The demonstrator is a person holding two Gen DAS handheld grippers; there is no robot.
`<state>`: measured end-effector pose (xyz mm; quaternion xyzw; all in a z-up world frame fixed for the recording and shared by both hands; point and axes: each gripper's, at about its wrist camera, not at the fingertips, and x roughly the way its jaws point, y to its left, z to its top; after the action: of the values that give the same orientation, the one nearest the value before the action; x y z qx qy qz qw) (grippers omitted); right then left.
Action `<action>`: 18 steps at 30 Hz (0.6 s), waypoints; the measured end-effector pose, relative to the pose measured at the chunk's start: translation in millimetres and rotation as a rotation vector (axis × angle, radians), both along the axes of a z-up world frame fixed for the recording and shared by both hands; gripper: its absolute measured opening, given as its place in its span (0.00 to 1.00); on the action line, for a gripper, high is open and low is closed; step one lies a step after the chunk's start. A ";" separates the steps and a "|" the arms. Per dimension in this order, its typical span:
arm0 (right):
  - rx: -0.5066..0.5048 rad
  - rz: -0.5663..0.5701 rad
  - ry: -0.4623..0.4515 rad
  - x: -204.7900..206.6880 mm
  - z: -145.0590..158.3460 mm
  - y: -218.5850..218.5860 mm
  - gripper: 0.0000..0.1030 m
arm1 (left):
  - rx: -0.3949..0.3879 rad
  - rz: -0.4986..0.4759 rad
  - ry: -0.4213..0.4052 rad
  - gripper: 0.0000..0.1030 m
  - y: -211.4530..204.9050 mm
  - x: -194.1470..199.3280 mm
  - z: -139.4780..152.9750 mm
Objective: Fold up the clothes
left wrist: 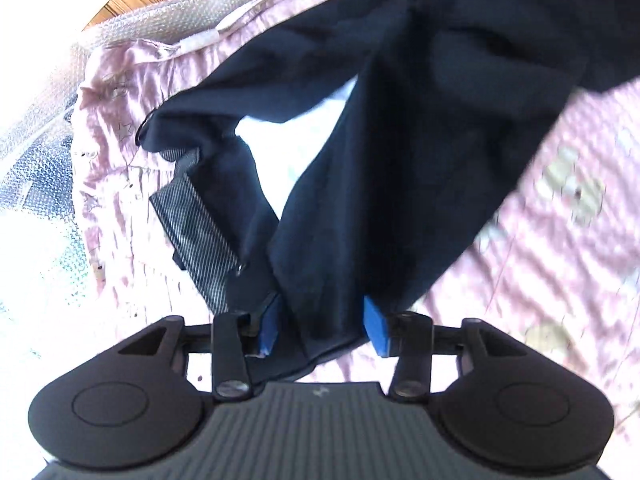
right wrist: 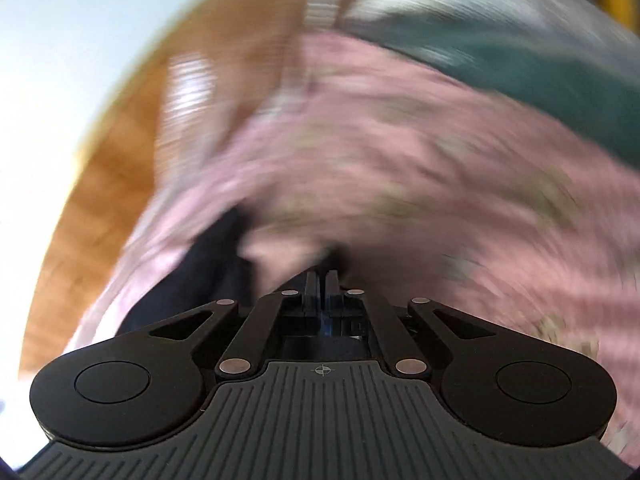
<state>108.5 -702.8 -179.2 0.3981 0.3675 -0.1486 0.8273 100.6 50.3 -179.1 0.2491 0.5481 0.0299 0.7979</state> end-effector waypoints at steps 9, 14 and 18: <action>0.023 -0.040 0.053 -96.0 -14.0 64.7 0.43 | -0.045 0.029 -0.045 0.51 33.3 -21.7 -12.8; 0.070 -0.007 0.122 -125.3 -31.5 110.8 0.46 | -0.583 0.544 -0.154 0.60 107.4 -56.8 2.1; 0.081 0.006 0.133 -140.3 -31.0 136.9 0.53 | -1.050 1.008 -0.276 0.74 156.0 -118.9 -15.0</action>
<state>-31.7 -565.9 -210.2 0.4193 0.4284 -0.1575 0.7847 -18.3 206.2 -194.0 -0.4531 0.4331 0.1577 0.7631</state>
